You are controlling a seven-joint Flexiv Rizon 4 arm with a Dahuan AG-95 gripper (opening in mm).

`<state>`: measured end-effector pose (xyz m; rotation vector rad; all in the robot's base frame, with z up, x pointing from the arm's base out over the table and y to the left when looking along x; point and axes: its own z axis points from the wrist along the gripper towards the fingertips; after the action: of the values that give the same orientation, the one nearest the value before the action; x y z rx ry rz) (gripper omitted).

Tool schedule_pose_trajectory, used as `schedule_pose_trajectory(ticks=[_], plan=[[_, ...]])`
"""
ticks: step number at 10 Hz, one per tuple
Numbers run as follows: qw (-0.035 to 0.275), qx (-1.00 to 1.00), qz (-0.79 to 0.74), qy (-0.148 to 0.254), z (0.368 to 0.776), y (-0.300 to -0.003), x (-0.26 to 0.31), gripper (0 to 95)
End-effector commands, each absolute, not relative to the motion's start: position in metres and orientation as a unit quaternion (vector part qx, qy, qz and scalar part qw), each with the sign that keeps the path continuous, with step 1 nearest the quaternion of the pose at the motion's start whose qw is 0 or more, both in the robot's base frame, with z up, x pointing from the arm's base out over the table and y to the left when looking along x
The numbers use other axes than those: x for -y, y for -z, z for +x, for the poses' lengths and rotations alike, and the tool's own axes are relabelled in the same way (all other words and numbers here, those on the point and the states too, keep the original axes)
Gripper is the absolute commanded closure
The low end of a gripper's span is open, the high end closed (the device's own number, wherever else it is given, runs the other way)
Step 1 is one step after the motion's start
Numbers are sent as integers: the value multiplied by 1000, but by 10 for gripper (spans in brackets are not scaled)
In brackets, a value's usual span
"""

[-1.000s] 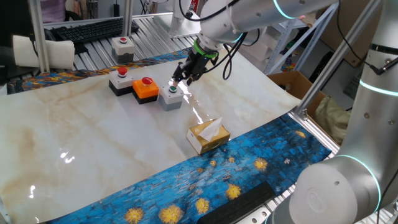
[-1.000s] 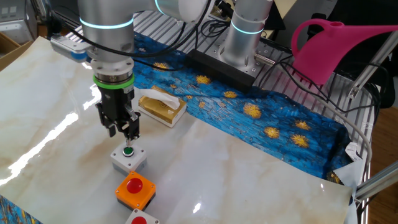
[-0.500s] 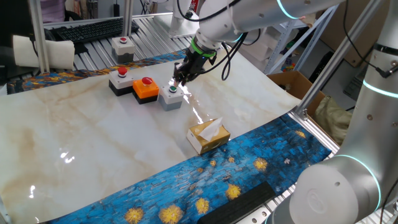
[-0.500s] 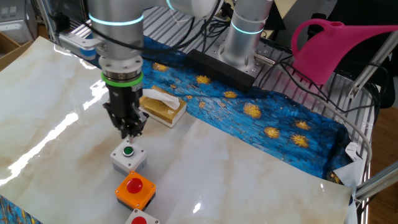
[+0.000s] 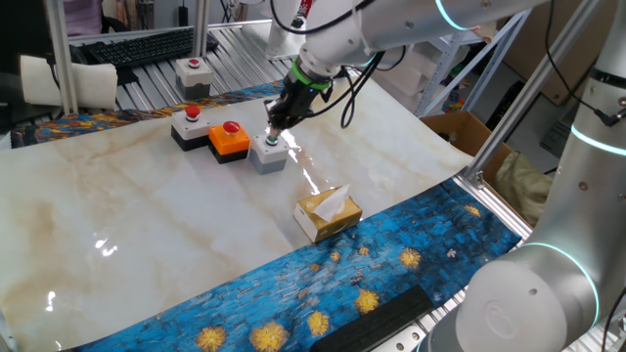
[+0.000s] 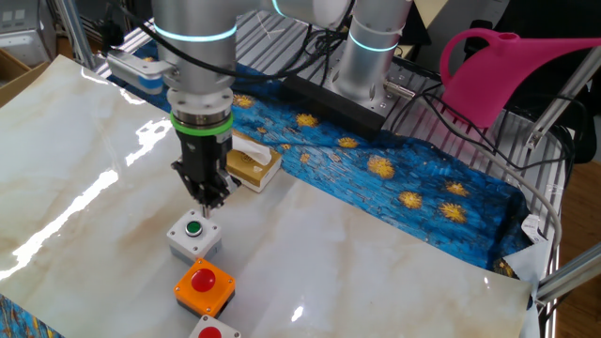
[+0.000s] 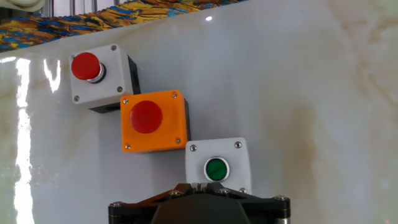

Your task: Press three buttons from left to right in sequence

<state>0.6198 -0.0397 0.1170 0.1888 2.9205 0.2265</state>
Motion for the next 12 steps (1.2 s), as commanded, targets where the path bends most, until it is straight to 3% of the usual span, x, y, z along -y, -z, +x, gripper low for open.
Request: schedule_pose_trajectory(ticks=[1, 4, 12], plan=[[102, -989, 79, -78, 618, -116, 28, 950], [103, -989, 84, -60, 628, -115, 18, 950], [87, -986, 124, -65, 682, -121, 13, 950]])
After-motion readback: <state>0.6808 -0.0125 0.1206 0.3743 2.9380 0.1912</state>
